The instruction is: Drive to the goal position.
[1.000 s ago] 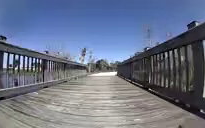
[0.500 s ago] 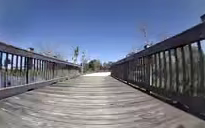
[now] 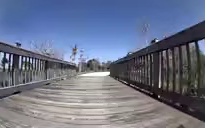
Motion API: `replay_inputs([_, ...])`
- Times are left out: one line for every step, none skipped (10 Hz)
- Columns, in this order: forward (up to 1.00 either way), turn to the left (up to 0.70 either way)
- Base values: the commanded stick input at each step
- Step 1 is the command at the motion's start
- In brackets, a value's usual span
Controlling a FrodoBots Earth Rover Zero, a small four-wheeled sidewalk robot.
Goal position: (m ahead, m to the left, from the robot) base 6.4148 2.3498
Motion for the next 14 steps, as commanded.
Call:
replay_inputs([0.85, 0.00])
replay_inputs([0.85, 0.00])
replay_inputs([0.85, 0.00])
replay_inputs([0.85, 0.00])
replay_inputs([0.85, 0.00])
replay_inputs([0.85, 0.00])
replay_inputs([0.85, 0.00])
replay_inputs([0.85, 0.00])
replay_inputs([0.85, 0.00])
replay_inputs([0.85, 0.00])
replay_inputs([0.85, 0.00])
replay_inputs([0.85, 0.00])
replay_inputs([0.85, 0.00])
replay_inputs([0.85, 0.00])
